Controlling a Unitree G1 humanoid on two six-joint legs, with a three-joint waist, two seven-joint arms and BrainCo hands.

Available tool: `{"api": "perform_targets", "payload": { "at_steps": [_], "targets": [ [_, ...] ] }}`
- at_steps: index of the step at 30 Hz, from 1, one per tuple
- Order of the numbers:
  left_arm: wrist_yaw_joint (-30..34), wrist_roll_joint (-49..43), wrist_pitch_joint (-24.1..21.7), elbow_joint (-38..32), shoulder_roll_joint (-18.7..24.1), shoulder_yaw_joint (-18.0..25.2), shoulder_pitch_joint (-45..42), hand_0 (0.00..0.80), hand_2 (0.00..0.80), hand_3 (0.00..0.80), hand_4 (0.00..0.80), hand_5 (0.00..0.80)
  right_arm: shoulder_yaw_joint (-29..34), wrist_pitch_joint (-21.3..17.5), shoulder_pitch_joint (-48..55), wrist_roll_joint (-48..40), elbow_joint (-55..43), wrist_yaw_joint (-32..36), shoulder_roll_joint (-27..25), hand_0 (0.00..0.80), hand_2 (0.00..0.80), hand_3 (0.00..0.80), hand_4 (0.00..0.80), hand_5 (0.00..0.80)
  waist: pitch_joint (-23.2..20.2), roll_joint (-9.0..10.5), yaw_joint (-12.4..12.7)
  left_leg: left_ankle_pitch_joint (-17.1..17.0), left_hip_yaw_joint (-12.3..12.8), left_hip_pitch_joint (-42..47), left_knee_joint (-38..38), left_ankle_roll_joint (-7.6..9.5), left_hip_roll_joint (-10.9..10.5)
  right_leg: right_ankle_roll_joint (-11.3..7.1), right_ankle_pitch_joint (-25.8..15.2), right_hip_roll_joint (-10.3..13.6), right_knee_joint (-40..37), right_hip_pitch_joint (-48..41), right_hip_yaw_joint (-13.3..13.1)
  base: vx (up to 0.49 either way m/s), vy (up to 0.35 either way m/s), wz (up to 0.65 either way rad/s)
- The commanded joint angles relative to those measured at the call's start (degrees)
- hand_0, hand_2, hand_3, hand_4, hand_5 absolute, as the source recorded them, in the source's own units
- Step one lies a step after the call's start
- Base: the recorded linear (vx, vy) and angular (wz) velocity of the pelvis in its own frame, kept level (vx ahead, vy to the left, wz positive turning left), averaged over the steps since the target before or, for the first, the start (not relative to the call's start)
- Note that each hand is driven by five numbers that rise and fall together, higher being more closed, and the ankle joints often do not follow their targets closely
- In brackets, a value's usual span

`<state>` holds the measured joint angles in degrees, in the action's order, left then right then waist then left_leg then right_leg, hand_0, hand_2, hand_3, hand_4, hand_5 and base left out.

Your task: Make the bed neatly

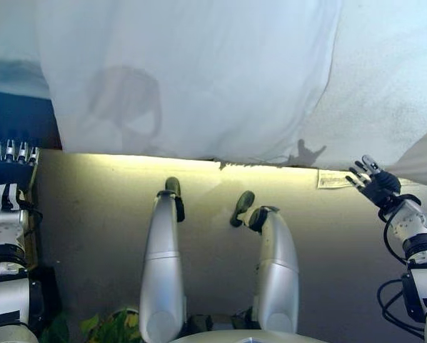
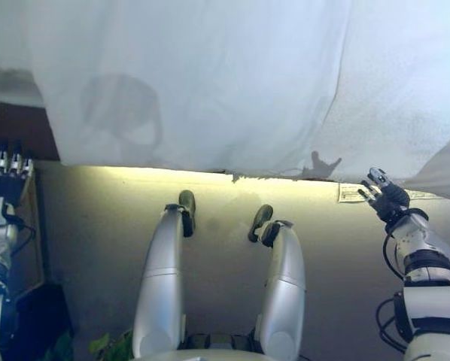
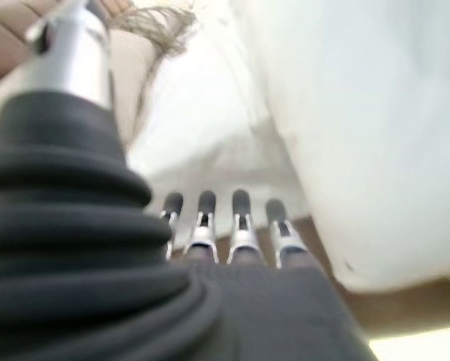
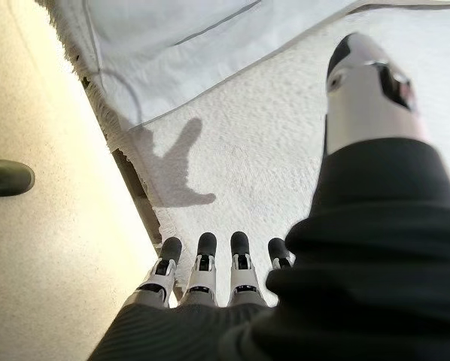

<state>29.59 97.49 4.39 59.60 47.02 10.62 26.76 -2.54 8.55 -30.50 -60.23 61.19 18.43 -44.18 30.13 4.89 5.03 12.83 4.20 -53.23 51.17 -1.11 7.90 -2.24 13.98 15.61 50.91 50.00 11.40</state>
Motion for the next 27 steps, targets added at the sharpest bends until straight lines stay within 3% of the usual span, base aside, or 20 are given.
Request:
{"api": "perform_targets", "payload": {
  "at_steps": [1, 5, 11, 13, 17, 19, 27],
  "targets": [
    [1.79, -3.46, -1.12, 1.13, -4.68, 1.66, -1.67, 0.000, 0.000, 0.000, 0.000, 0.000, 3.27, -2.11, 1.47, 1.63, 1.24, -0.09, -2.75, 0.000, 0.000, 0.000, 0.000, 0.000, -1.09, -4.16, -1.58, 1.06, 1.53, 7.92, -5.57, -4.20, 0.21, -3.34, -4.02, 0.68, -4.51, -4.97, 0.44, 0.043, -0.059, -0.03],
    [-0.48, -7.13, -1.33, -0.68, -7.03, 0.85, -5.42, 0.000, 0.000, 0.000, 0.000, 0.000, 3.55, -1.79, 5.91, 3.25, -1.32, -0.39, -0.39, 0.000, 0.000, 0.000, 0.000, 0.000, -3.82, -4.38, -1.56, 1.05, 3.27, 14.11, -8.26, -4.26, -0.66, -3.34, -3.74, 1.41, -7.65, -11.38, 1.29, 0.116, -0.069, -0.01],
    [-3.85, -14.96, -6.42, 0.35, -10.28, -0.42, -9.85, 0.000, 0.000, 0.000, 0.000, 0.000, 2.35, -1.24, 11.25, 7.13, -3.47, -0.50, 4.30, 0.000, 0.000, 0.000, 0.000, 0.000, -7.63, -4.23, -2.23, 1.15, 3.73, 21.47, -10.79, -3.99, -1.40, -2.82, -3.21, 1.17, -11.96, -19.85, 1.52, 0.135, -0.055, -0.02],
    [-6.08, -21.28, -8.44, 0.63, -12.09, -1.43, -11.56, 0.000, 0.000, 0.000, 0.000, 0.000, 2.12, -1.73, 13.85, 8.27, -3.38, 0.84, 6.73, 0.000, 0.000, 0.000, 0.000, 0.000, -8.96, -3.79, -2.20, 0.40, 4.06, 25.04, -13.52, -3.87, -1.68, -2.81, -3.70, 0.90, -14.98, -23.87, 2.01, 0.152, -0.108, -0.01],
    [-17.29, -44.50, -10.93, 6.79, -14.24, -5.06, -13.57, 0.000, 0.000, 0.000, 0.000, 0.000, 1.77, -1.18, 17.06, 9.67, -1.44, 5.16, 11.14, 0.000, 0.000, 0.000, 0.000, 0.000, -12.41, -3.09, -2.41, -2.25, 4.37, 33.34, -21.47, -3.60, -2.43, -3.11, -5.08, -0.18, -22.75, -32.39, 2.90, 0.203, -0.104, 0.03],
    [-19.17, -54.50, -10.72, 11.39, -14.94, -7.29, -13.55, 0.000, 0.000, 0.000, 0.000, 0.000, 1.12, -0.14, 18.30, 12.02, 0.32, 6.37, 13.04, 0.000, 0.000, 0.000, 0.000, 0.000, -15.62, -2.98, -3.29, -5.65, 5.71, 38.92, -27.77, -3.26, -2.41, -2.65, -7.34, -1.34, -29.32, -37.94, 3.56, 0.229, -0.088, -0.02],
    [-17.52, -68.29, -13.94, 12.05, -22.46, -14.76, -19.58, 0.000, 0.000, 0.000, 0.000, 0.000, 2.95, -0.27, 26.20, 14.65, 4.94, 8.40, 18.45, 0.000, 0.000, 0.000, 0.000, 0.000, -23.53, -4.05, -5.20, -11.44, 8.22, 53.56, -46.39, -2.98, -3.09, -4.55, -13.18, -4.71, -44.86, -50.53, 3.53, 0.211, -0.055, -0.11]
  ]
}}
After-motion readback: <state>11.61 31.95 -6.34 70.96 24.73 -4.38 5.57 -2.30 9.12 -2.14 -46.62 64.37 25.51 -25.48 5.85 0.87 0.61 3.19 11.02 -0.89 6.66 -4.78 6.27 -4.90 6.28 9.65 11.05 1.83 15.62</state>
